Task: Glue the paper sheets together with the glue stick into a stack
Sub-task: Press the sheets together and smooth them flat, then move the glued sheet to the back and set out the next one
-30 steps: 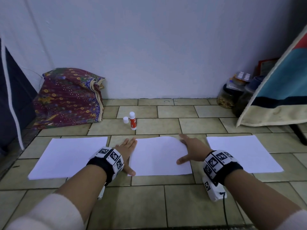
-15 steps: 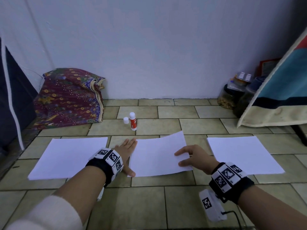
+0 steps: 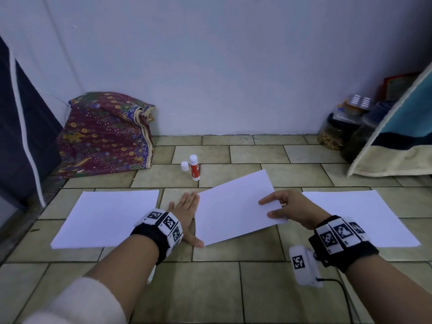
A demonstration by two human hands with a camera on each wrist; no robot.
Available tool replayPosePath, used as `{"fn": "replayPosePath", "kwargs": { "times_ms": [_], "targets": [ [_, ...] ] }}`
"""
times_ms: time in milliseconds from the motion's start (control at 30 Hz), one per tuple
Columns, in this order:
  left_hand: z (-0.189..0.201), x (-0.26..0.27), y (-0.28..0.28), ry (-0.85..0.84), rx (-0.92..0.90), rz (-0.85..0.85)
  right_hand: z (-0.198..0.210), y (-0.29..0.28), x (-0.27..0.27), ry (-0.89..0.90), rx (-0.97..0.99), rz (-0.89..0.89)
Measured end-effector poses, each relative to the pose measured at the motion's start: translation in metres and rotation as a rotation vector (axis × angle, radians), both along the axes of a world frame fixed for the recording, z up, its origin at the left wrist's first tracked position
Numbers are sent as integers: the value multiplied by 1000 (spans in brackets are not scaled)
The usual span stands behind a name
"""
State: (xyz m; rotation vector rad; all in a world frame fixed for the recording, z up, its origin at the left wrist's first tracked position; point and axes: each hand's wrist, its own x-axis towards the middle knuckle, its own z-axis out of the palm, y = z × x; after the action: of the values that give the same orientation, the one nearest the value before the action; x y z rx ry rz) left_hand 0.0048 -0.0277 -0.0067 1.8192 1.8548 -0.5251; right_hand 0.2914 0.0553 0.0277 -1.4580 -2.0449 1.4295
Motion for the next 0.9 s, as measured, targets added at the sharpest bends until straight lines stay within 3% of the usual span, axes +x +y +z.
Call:
{"fn": "replayPosePath", "kwargs": {
  "times_ms": [233,467,900],
  "targets": [
    [-16,-5,3,58,27,5,18,44,22,-17,94,-147],
    [-22,-8,8,53,40,-10,2,106,3,2,134,-359],
    [-17,-5,7,10,40,13,-13,146,-65,-415,268,-102]
  ]
}}
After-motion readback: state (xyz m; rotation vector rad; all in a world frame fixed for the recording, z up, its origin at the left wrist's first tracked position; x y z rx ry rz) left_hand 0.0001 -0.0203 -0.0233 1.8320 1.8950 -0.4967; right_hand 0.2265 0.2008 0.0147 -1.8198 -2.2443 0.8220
